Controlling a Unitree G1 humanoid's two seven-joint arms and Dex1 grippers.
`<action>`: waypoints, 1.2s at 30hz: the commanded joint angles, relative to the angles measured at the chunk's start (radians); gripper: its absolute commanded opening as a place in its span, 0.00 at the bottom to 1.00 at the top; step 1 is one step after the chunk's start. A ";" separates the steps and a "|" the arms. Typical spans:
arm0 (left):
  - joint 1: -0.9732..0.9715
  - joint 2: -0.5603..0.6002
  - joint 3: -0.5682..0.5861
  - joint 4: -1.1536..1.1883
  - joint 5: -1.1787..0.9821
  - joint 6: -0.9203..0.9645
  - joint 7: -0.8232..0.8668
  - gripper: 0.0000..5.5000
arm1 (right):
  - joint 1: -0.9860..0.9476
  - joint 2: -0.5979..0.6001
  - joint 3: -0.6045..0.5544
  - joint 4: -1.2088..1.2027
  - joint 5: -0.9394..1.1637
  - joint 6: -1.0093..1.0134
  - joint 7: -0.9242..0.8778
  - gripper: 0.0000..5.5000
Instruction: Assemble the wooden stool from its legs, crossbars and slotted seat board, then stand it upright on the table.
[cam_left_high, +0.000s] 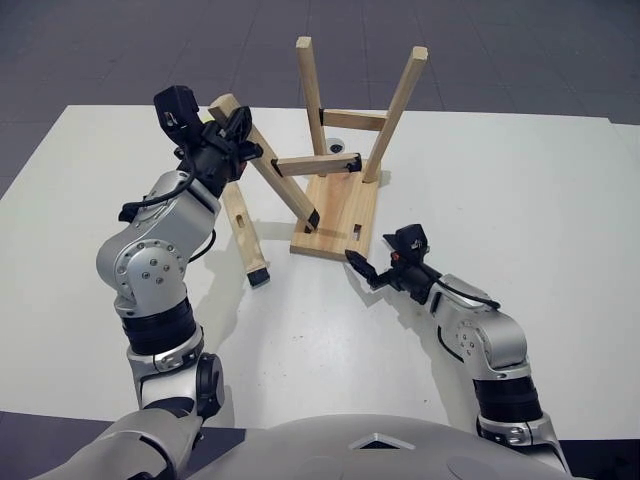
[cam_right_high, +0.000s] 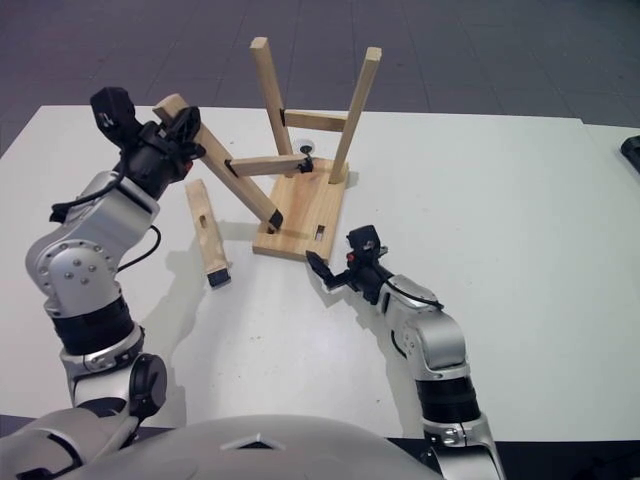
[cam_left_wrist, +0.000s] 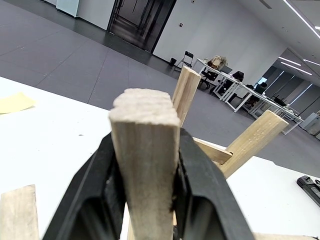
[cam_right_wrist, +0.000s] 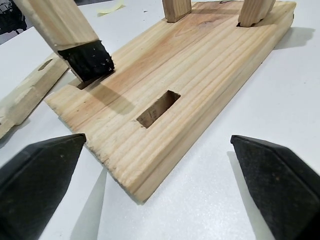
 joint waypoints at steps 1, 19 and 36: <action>-0.013 -0.008 0.008 -0.017 0.000 0.021 0.016 0.19 | -0.003 0.010 -0.007 -0.006 0.008 0.005 -0.014 0.98; 0.222 -0.024 -0.246 -0.016 0.261 -0.063 -0.083 0.19 | -0.124 0.083 -0.080 -0.023 -0.004 0.049 -0.180 0.98; 0.398 -0.091 -0.404 0.073 0.434 -0.099 -0.108 0.19 | -0.255 0.078 -0.051 0.176 -0.144 0.122 -0.284 0.98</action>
